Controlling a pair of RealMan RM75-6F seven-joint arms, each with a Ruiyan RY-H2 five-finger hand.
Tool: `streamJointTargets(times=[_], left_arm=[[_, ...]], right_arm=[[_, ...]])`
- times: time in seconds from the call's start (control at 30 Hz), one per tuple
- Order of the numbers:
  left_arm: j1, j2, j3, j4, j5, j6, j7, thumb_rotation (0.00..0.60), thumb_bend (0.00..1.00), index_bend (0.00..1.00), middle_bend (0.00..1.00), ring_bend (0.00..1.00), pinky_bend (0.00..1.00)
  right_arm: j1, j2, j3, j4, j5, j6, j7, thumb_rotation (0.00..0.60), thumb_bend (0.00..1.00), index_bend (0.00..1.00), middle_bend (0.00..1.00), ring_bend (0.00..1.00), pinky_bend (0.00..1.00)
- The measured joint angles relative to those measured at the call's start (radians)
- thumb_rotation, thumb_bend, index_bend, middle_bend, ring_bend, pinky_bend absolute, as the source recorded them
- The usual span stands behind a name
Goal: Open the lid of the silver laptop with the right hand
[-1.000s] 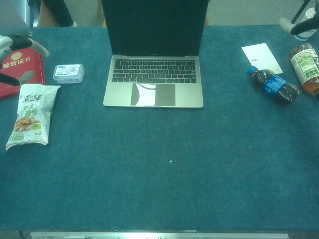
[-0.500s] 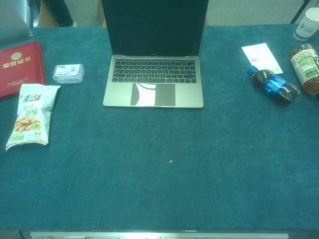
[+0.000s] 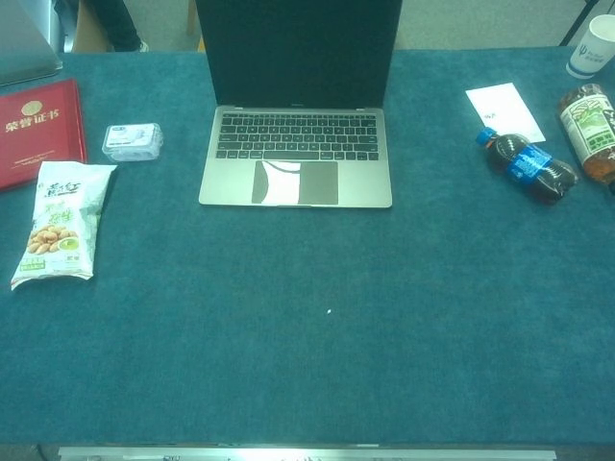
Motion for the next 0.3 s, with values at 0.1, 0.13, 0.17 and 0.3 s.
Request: streamJointTargets(times=[0.1,0.13,0.17,0.3], left_arm=[[0.017,-0.001,-0.002,0.006,0.004,0.01,-0.005,0.6,0.42,0.28,0.25,0.19,0.21],[0.021,-0.002,-0.004,0.008,0.006,0.011,-0.005,0.6,0.42,0.28,0.25,0.19,0.21],[0.022,-0.003,-0.007,0.008,0.006,0.009,-0.004,0.6,0.42,0.28,0.25,0.19,0.21],[0.024,-0.003,-0.018,0.007,0.006,-0.001,0.001,0.6,0.42,0.28,0.25,0.19,0.21]], right_arm=[[-0.014,0.009,0.008,0.002,0.003,-0.006,0.004,0.6,0.3,0.1,0.27,0.14,0.24],[-0.017,0.011,0.012,0.002,0.003,-0.008,0.003,0.6,0.3,0.1,0.27,0.14,0.24],[-0.02,0.013,0.014,0.002,0.003,-0.01,0.003,0.6,0.3,0.1,0.27,0.14,0.24],[-0.026,0.014,0.028,0.002,0.004,-0.022,0.004,0.6,0.3,0.1,0.27,0.14,0.24]])
